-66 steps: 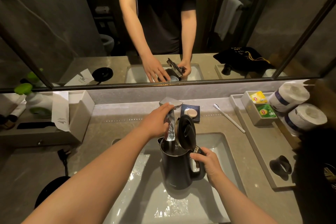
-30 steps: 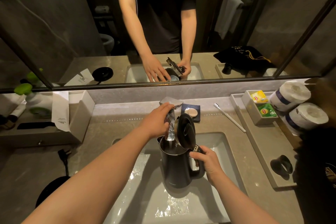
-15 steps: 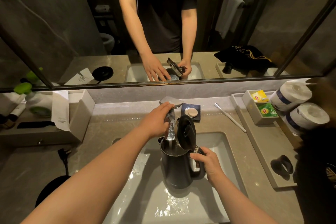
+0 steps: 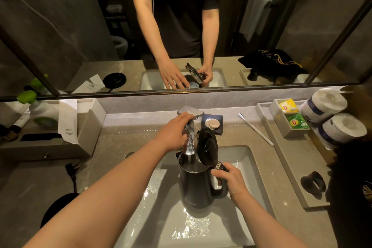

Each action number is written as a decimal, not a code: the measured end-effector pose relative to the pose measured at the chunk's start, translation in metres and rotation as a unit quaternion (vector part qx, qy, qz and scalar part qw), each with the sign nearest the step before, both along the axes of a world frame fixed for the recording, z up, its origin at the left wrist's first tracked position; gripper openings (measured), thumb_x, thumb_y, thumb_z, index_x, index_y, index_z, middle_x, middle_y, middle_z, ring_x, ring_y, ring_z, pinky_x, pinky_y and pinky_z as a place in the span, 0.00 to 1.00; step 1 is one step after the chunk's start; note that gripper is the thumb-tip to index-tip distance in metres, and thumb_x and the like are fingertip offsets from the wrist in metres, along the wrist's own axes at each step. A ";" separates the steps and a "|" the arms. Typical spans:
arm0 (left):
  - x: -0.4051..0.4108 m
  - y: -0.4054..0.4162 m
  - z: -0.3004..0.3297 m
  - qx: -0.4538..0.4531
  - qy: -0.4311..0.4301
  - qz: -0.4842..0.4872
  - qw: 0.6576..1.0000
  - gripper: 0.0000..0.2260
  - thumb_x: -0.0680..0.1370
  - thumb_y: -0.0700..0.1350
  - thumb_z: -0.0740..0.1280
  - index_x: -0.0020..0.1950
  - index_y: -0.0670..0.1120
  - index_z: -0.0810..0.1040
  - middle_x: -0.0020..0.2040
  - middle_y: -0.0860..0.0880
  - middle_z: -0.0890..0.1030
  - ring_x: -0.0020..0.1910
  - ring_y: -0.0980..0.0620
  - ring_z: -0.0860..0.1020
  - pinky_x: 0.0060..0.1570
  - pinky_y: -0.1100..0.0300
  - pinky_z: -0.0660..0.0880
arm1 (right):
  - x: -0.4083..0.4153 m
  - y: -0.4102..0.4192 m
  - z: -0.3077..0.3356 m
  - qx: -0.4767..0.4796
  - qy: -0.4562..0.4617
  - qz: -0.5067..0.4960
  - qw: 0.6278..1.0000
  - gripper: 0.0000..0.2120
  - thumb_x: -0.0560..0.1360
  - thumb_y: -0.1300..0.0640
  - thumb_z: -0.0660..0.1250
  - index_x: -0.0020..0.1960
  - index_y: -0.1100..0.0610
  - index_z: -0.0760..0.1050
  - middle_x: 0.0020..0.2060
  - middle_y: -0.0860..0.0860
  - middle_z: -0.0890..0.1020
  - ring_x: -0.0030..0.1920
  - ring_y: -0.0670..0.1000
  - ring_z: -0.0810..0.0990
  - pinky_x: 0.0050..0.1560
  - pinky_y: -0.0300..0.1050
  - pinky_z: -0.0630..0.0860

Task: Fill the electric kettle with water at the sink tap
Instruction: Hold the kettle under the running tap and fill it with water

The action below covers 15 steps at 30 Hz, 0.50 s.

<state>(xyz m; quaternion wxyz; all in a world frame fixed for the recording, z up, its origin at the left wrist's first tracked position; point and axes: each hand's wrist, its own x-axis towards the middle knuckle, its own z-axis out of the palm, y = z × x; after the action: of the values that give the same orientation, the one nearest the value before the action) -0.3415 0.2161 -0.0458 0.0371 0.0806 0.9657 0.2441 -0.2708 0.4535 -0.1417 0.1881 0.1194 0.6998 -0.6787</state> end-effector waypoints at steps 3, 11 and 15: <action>0.000 0.000 0.000 0.000 -0.002 0.000 1.000 0.33 0.74 0.41 0.66 0.76 0.54 0.57 0.78 0.50 0.57 0.72 0.47 0.62 0.67 0.51 0.63 | 0.000 0.001 -0.001 0.001 0.000 -0.002 1.000 0.11 0.60 0.53 0.77 0.37 0.57 0.80 0.28 0.49 0.80 0.35 0.52 0.78 0.37 0.48 0.75; 0.000 0.000 -0.001 0.002 -0.001 -0.003 1.000 0.33 0.73 0.41 0.65 0.75 0.54 0.57 0.77 0.50 0.58 0.72 0.47 0.63 0.66 0.52 0.64 | 0.000 0.001 -0.002 -0.012 -0.001 -0.004 1.000 0.16 0.59 0.55 0.77 0.39 0.65 0.79 0.28 0.51 0.79 0.33 0.52 0.76 0.36 0.48 0.74; 0.000 0.000 -0.003 -0.001 -0.001 0.000 1.000 0.33 0.73 0.42 0.65 0.75 0.55 0.56 0.77 0.51 0.57 0.72 0.47 0.63 0.65 0.52 0.64 | 0.000 0.002 -0.001 -0.008 -0.004 -0.003 1.000 0.13 0.59 0.54 0.78 0.37 0.61 0.79 0.27 0.50 0.79 0.31 0.50 0.77 0.35 0.47 0.74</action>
<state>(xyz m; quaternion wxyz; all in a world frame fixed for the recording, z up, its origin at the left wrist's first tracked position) -0.3418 0.2157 -0.0485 0.0385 0.0806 0.9658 0.2434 -0.2710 0.4556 -0.1429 0.1894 0.1226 0.6936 -0.6841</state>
